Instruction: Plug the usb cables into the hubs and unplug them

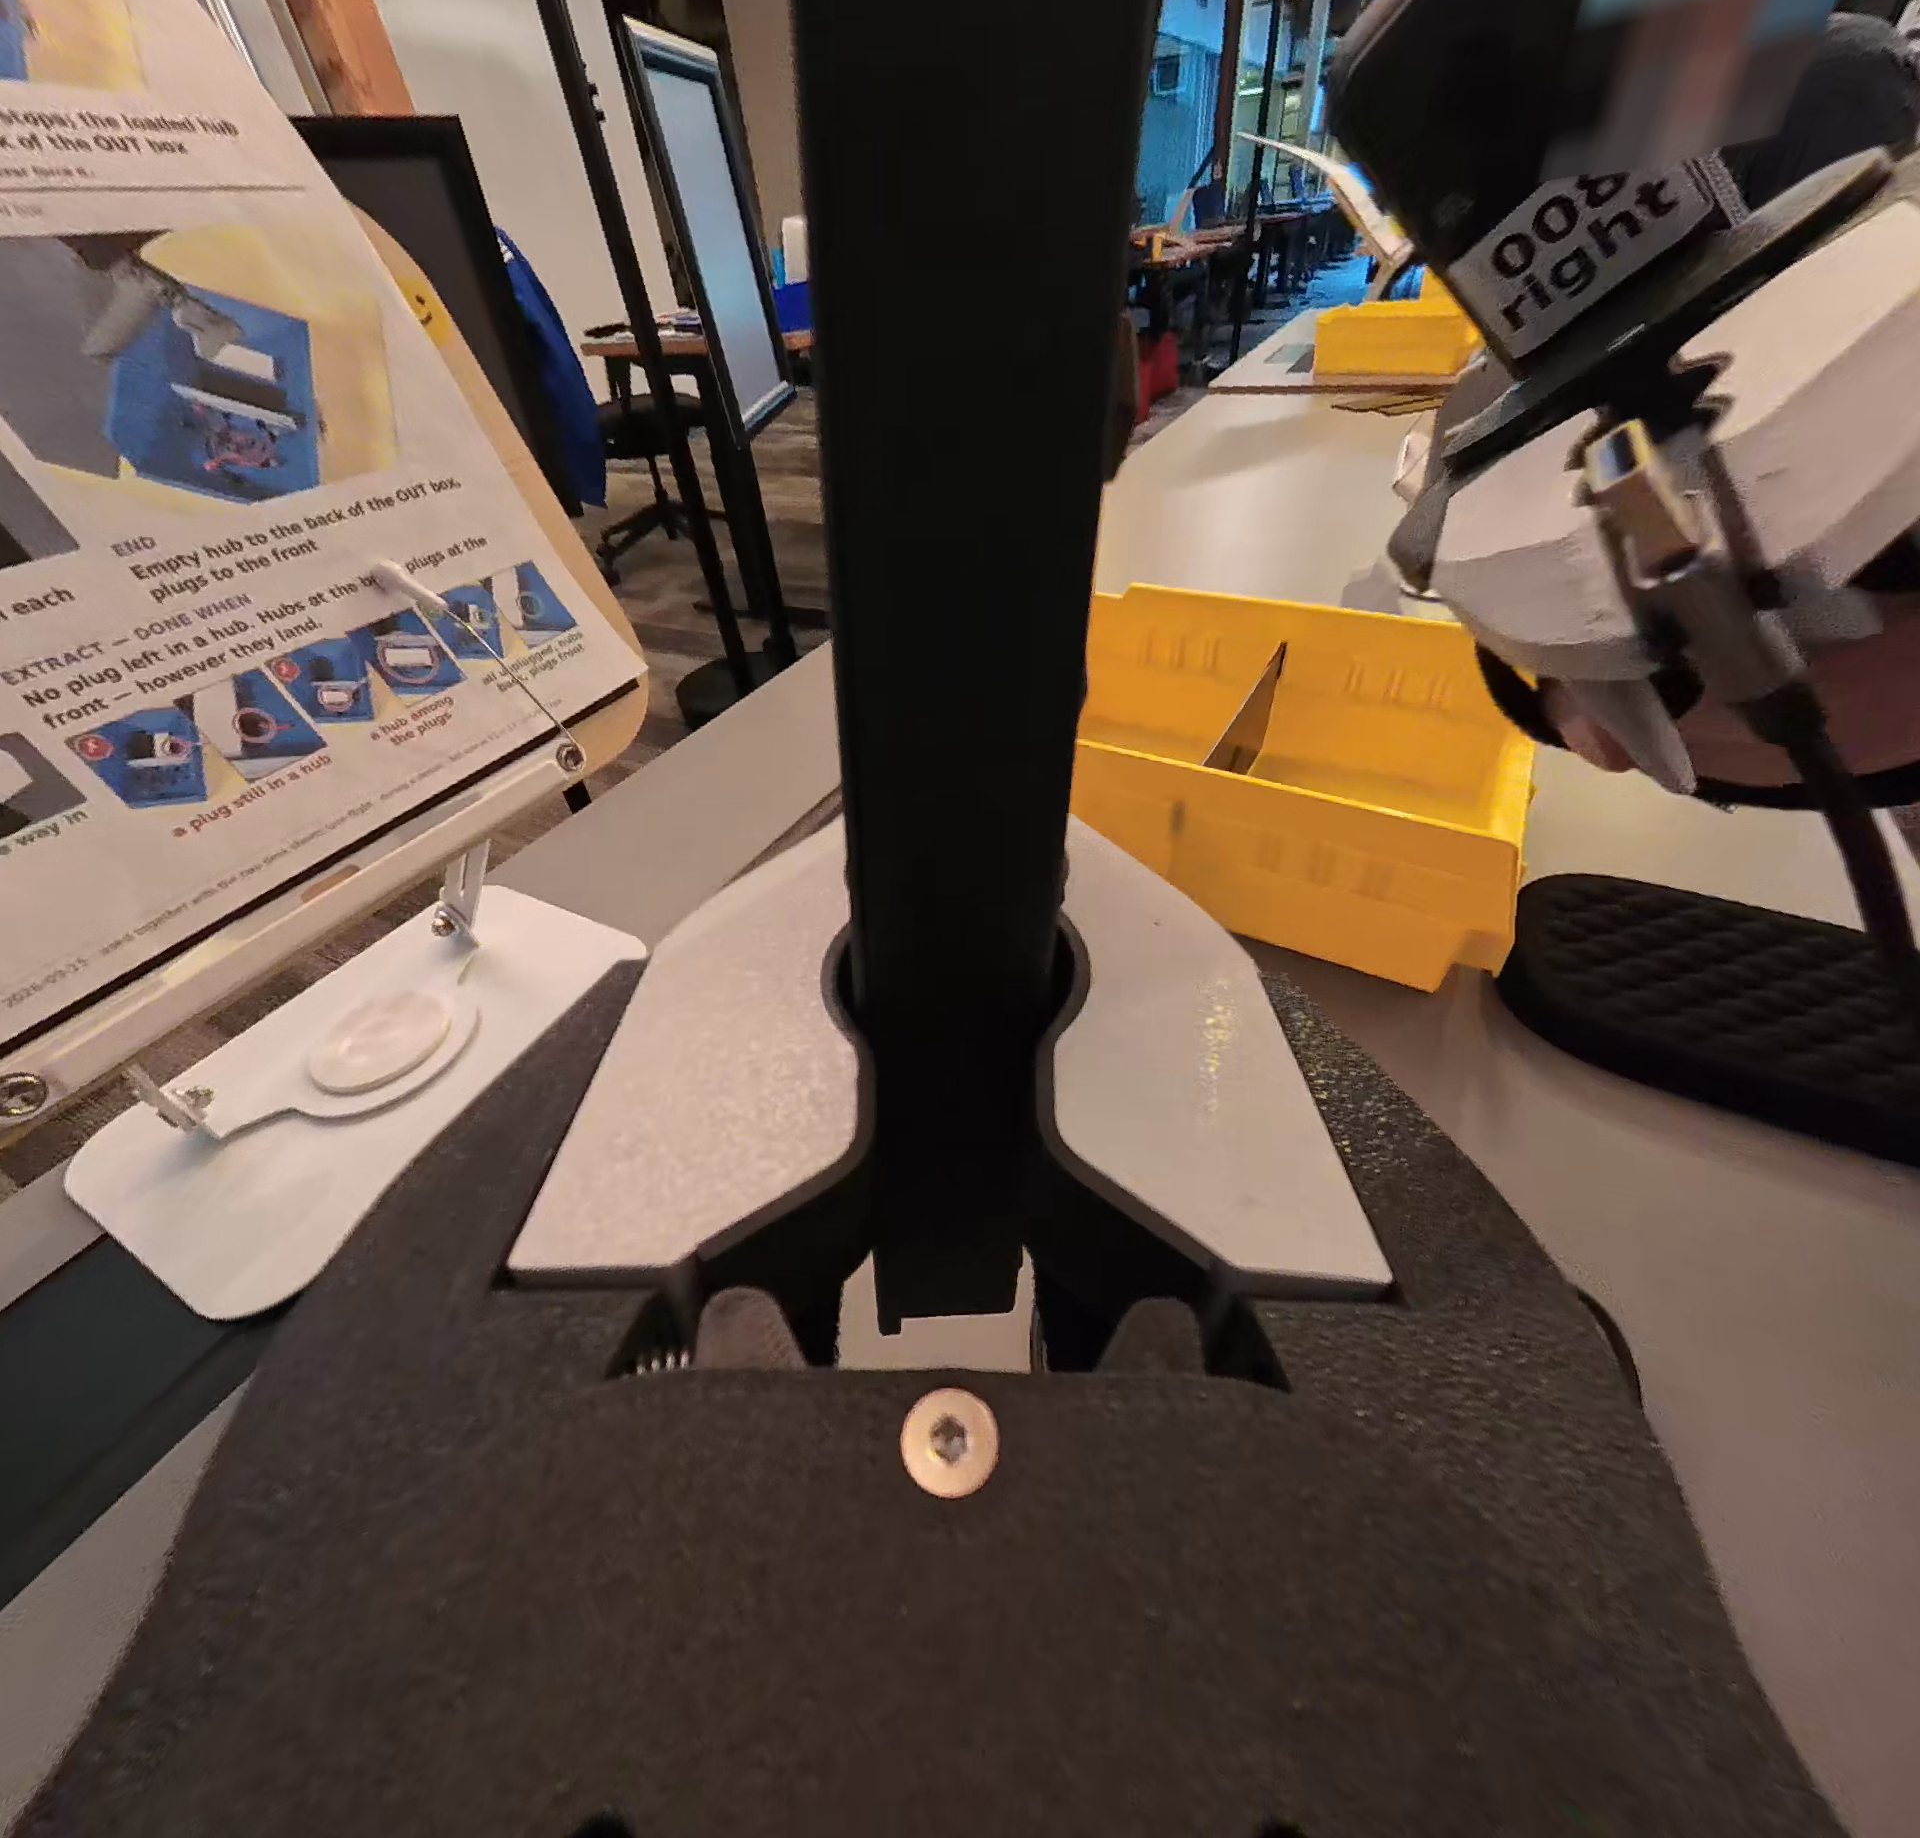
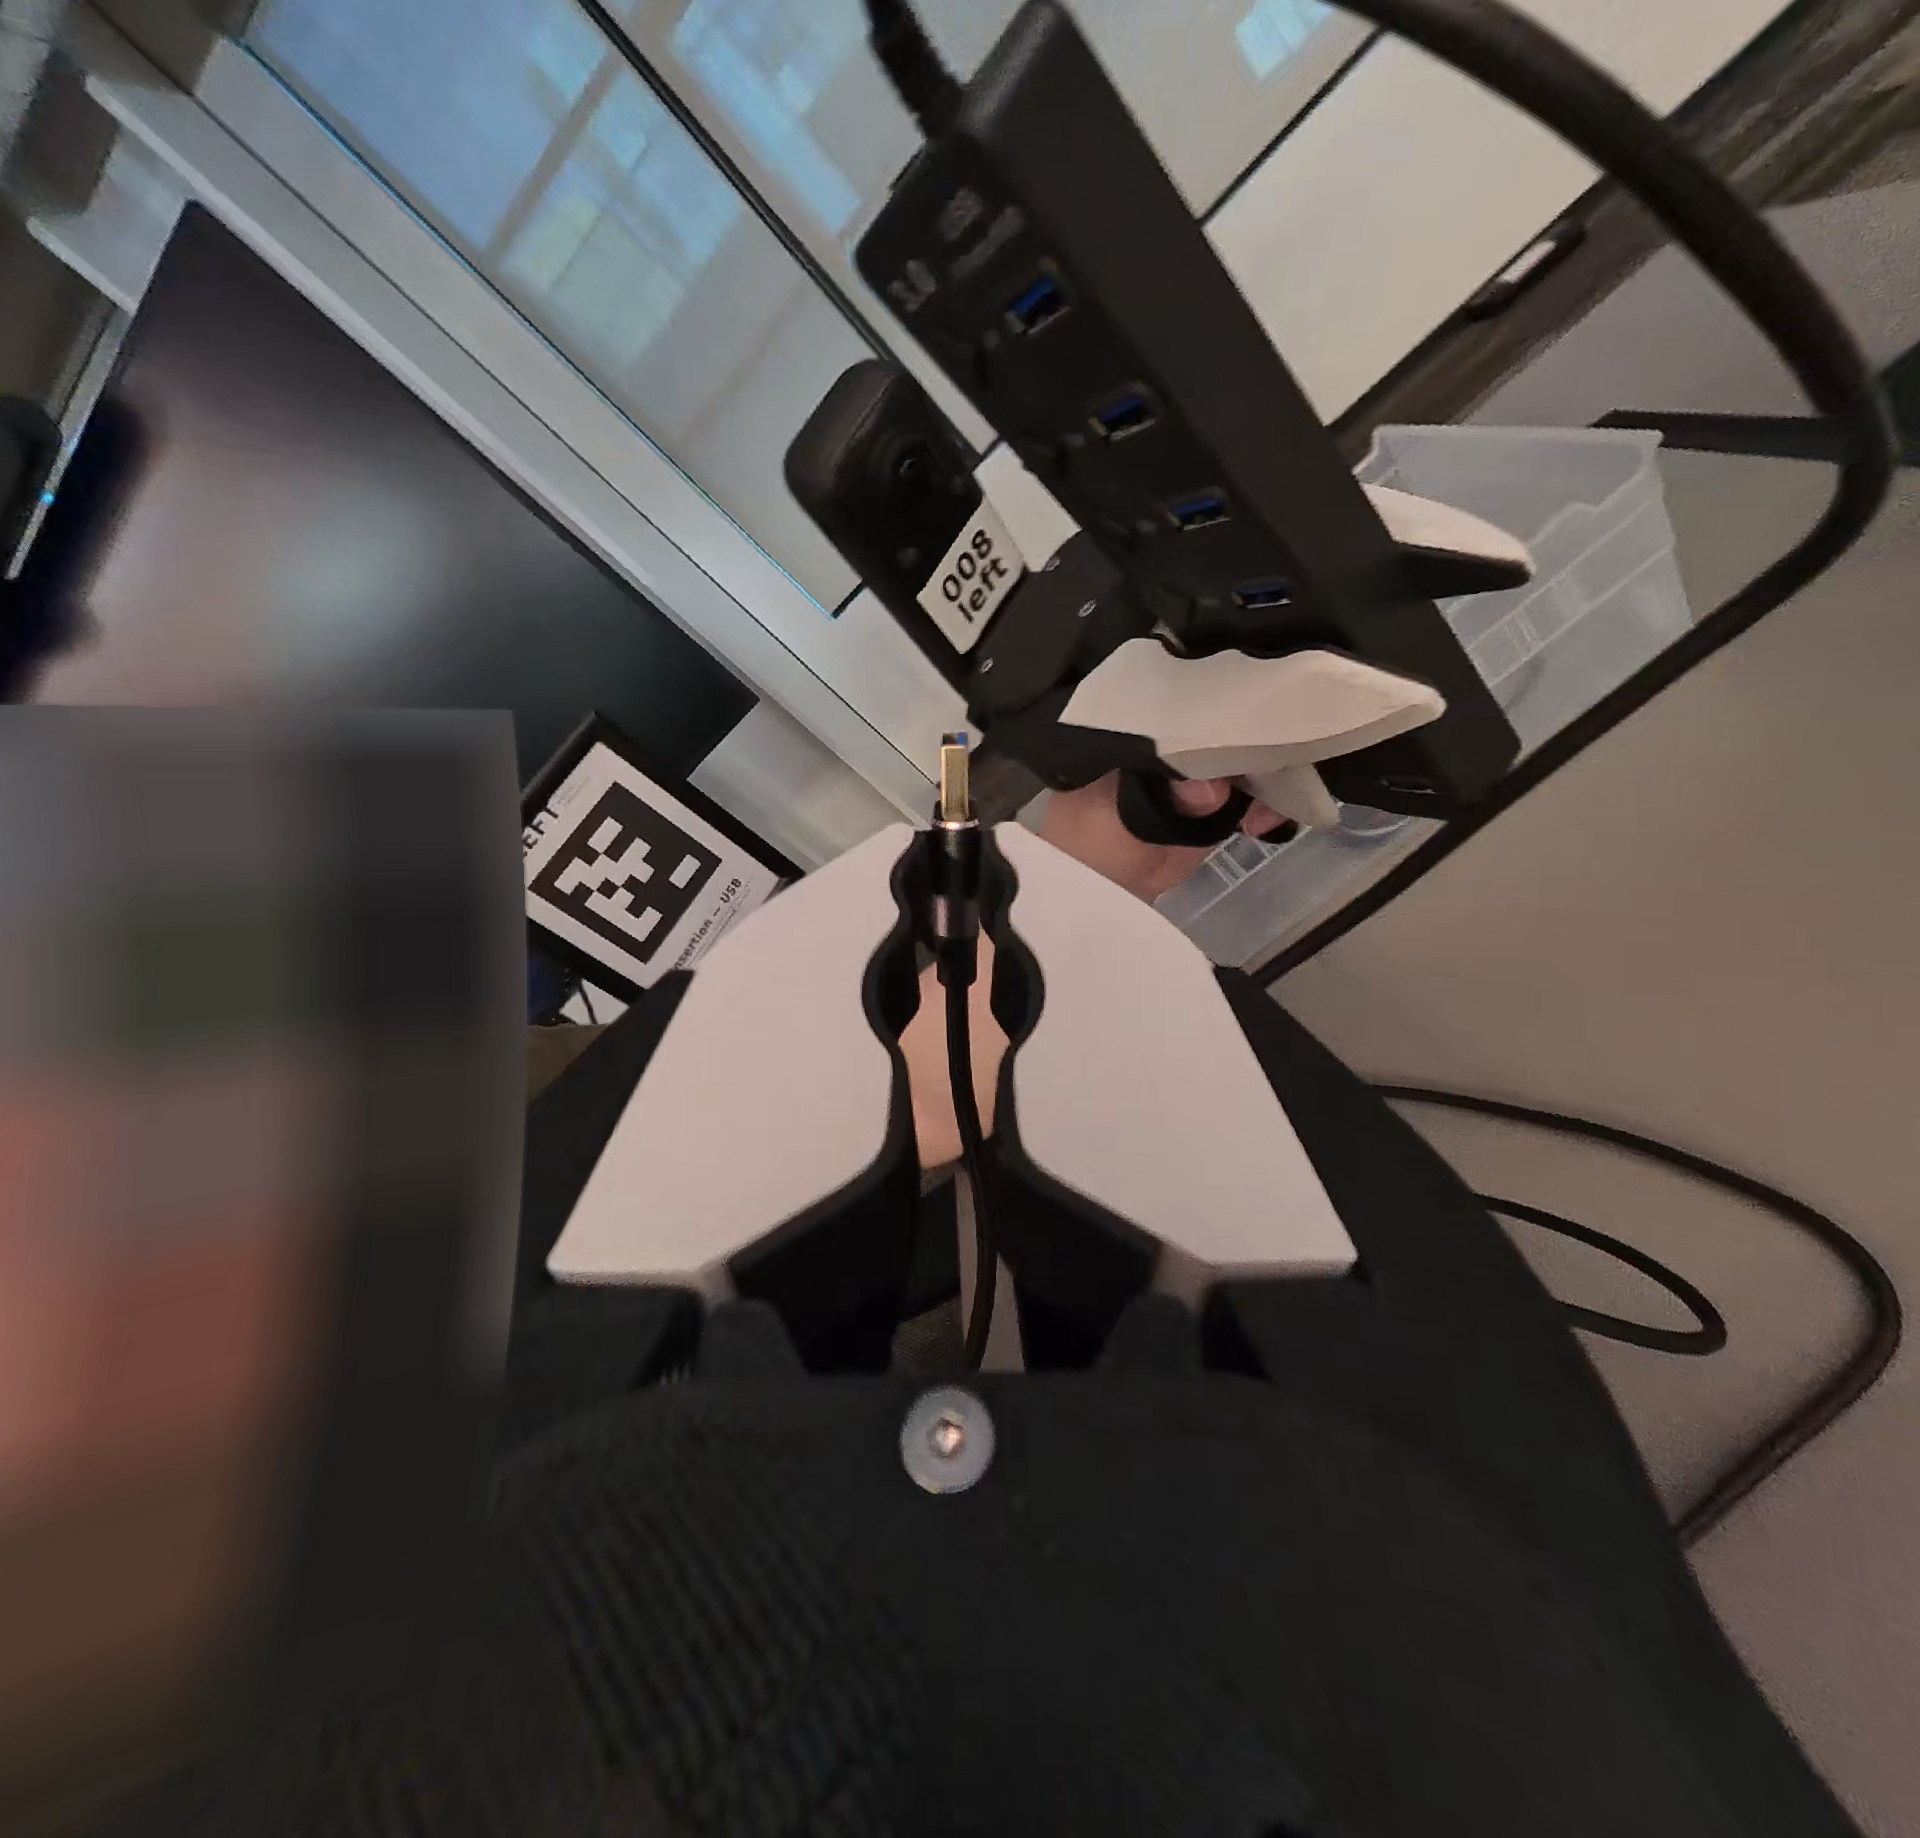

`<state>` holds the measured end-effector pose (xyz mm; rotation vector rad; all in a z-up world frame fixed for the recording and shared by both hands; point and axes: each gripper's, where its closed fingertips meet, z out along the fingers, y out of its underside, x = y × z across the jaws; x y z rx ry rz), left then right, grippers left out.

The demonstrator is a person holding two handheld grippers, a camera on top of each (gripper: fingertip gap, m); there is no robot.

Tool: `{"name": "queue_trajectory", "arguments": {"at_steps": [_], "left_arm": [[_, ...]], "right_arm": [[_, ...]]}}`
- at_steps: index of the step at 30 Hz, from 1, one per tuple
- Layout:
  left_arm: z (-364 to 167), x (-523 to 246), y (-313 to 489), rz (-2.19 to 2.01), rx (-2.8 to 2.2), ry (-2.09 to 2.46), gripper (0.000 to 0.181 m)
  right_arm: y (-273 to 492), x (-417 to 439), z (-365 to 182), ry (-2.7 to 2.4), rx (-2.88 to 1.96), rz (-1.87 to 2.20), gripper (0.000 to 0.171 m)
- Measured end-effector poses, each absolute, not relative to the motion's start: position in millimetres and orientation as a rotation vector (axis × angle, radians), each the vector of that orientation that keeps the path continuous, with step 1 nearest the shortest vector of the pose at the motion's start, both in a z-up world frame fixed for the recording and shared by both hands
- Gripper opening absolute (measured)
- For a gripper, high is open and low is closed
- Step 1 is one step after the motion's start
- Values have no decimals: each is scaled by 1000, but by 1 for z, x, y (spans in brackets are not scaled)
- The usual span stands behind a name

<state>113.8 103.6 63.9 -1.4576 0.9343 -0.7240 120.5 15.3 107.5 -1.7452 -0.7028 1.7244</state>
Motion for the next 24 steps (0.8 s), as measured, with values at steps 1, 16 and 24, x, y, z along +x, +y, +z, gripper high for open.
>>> {"name": "queue_trajectory", "arguments": {"at_steps": [1, 16, 24], "left_arm": [[64, 114, 104, -713, -1452, 930, 26], [72, 120, 96, -606, -1341, 956, 26], [72, 127, 84, -611, -1280, 1037, 26]], "right_arm": [[17, 120, 106, -698, -1767, 1717, 9], [23, 107, 109, -507, -1838, 1995, 9], [26, 107, 105, -475, -1869, 2086, 9]]}}
